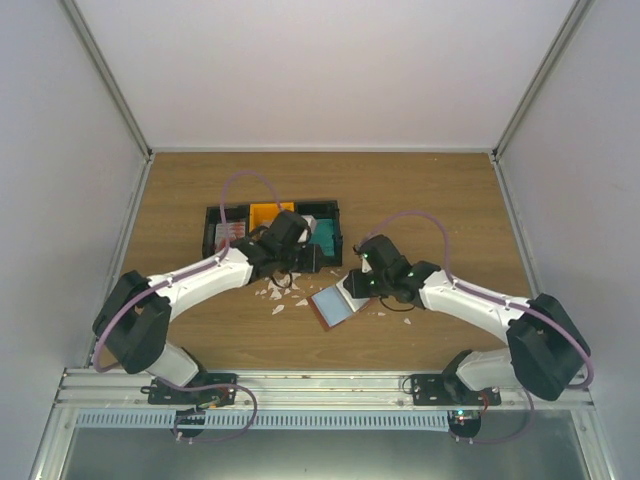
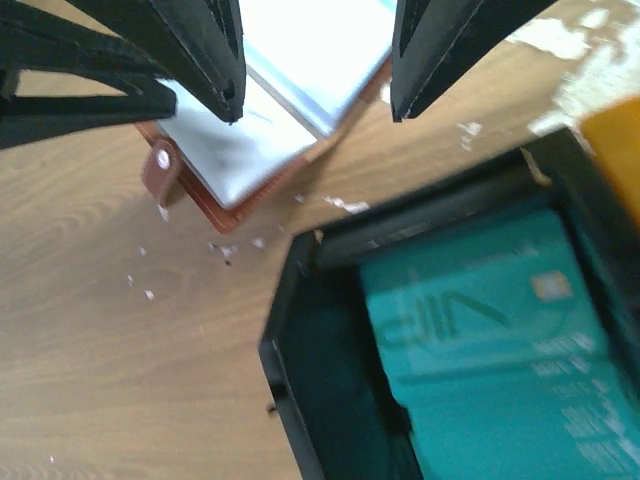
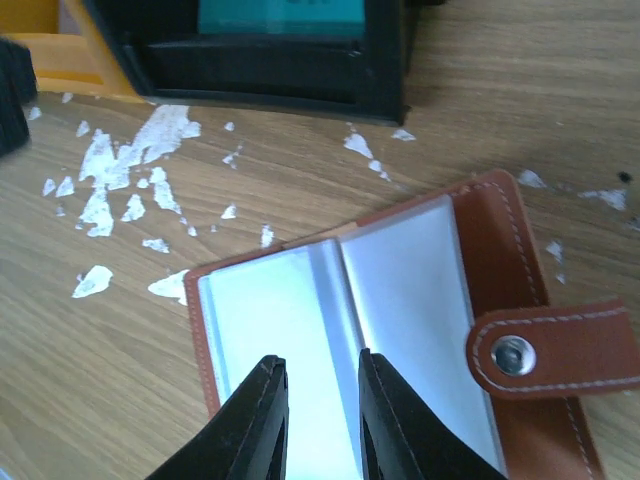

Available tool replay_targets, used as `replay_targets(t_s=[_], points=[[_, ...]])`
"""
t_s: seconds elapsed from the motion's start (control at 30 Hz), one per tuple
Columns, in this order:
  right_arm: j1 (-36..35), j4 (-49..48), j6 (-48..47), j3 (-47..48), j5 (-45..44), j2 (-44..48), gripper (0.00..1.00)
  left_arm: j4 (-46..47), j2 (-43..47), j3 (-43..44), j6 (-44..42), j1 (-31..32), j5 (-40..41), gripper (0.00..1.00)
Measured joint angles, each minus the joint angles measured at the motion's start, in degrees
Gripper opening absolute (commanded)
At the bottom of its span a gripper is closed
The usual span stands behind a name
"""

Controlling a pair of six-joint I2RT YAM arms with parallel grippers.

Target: Put the credit cards into the card holder

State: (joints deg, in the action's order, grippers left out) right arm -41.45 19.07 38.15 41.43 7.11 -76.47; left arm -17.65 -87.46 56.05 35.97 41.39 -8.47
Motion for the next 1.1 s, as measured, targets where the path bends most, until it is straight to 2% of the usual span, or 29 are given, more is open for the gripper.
replay_targets(t_s=[0.13, 0.3, 0.43, 0.53, 0.67, 0.87, 1.03, 1.1], points=[[0.0, -1.2, -0.4, 1.0, 1.6, -0.9, 0.22, -4.3, 0.5, 3.5, -6.0, -2.1, 1.9, 0.43], [1.2, -4.2, -0.2, 1.6, 4.3, -3.1, 0.22, -10.5, -5.4, 15.8, -16.7, -2.1, 3.1, 0.38], [5.1, -7.0, 0.5, 1.5, 7.3, -4.1, 0.24, -17.0, -12.6, 26.1, -25.0, -1.9, 4.7, 0.53], [8.5, -8.7, 0.7, 1.5, 9.1, -4.3, 0.28, -21.1, -16.2, 30.0, -31.2, -1.9, 5.7, 0.57], [11.4, -9.7, 0.2, 1.8, 11.1, -5.7, 0.29, -25.1, -19.9, 34.4, -38.4, -2.0, 6.4, 0.48], [15.0, -10.1, -1.6, 2.5, 14.0, -7.6, 0.3, -30.5, -26.4, 42.4, -45.5, -4.3, 5.5, 0.46], [15.4, -10.1, -3.5, 3.8, 15.5, -9.6, 0.3, -32.4, -32.0, 44.1, -49.5, -6.4, 5.3, 0.37], [15.5, -10.2, -3.9, 4.0, 15.7, -10.1, 0.3, -32.7, -33.5, 44.1, -50.7, -6.8, 5.0, 0.36]])
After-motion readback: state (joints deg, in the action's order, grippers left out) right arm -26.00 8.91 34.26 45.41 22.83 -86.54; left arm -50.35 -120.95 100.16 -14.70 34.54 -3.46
